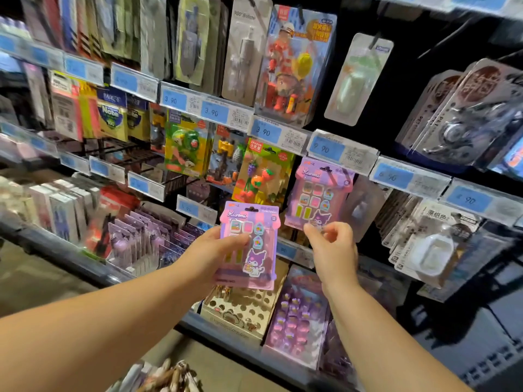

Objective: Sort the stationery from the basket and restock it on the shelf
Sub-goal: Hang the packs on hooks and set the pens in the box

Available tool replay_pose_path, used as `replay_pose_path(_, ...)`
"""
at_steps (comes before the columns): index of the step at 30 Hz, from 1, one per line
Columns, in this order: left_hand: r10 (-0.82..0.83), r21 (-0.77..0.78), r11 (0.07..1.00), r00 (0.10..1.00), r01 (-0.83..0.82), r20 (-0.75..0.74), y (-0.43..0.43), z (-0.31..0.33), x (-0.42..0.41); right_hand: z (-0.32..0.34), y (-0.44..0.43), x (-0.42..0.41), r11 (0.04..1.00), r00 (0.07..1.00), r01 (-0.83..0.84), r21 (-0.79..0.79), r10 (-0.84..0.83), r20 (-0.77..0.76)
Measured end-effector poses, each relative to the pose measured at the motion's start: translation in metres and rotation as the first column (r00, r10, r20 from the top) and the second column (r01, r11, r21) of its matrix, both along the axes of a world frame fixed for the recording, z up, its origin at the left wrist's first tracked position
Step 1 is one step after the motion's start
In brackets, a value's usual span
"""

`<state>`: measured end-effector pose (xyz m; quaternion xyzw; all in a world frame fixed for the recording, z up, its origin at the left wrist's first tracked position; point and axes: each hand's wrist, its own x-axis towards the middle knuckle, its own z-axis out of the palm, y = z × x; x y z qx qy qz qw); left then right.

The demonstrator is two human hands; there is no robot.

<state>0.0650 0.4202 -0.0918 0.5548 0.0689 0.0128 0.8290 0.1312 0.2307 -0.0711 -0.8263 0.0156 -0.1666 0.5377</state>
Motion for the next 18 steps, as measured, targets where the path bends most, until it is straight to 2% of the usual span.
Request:
replay_pose_path(1,0.007,0.001,1.000,1.000,-0.007,-0.001,0.000,0.000,0.001,0.000,0.003,-0.006,0.990,0.989,-0.139,-0.015,0.138,-0.046)
replay_pose_path(3,-0.009,0.002,1.000,1.000,0.009,0.016,-0.003,0.002,0.000,-0.002,0.010,-0.016,0.917,0.899,-0.398,-0.031,0.383,-0.213)
replay_pose_path(5,-0.038,0.014,0.999,0.999,0.038,0.033,-0.006,0.002,0.001,-0.006,0.016,-0.023,0.842,0.791,-0.537,0.038,0.519,-0.323)
replay_pose_path(8,-0.048,0.030,0.998,0.998,0.047,0.042,-0.013,0.000,0.003,-0.008,0.015,-0.027,0.820,0.766,-0.535,0.205,0.573,-0.291)
replay_pose_path(13,-0.027,0.087,0.996,0.998,0.022,0.058,-0.029,0.003,0.008,-0.003,0.003,-0.024,0.845,0.850,-0.443,0.299,0.502,-0.161)
replay_pose_path(18,-0.001,0.228,0.974,0.999,-0.007,0.038,-0.047,0.009,0.018,0.013,-0.015,-0.010,0.870,0.911,-0.373,0.322,0.409,-0.049)
